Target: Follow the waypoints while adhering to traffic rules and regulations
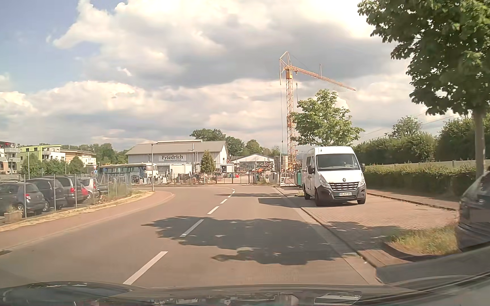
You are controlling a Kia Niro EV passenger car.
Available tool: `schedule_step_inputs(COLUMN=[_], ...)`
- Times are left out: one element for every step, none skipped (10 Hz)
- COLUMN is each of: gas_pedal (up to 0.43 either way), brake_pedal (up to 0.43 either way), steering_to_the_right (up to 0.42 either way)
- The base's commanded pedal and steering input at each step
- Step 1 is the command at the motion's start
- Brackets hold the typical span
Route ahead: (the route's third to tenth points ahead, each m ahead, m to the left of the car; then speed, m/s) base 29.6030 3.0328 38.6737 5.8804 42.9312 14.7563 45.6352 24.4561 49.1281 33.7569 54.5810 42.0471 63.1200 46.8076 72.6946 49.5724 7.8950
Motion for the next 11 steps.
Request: schedule_step_inputs(gas_pedal=[0.008, 0.008, 0.008, 0.008, 0.008, 0.008, 0.008, 0.008, 0.008, 0.008, 0.008], brake_pedal=[0.0, 0.0, 0.0, 0.0, 0.0, 0.0, 0.0, 0.0, 0.0, 0.0, 0.0], steering_to_the_right=[-0.002, -0.002, -0.002, -0.002, -0.002, -0.002, -0.002, -0.002, -0.002, -0.002, -0.002])
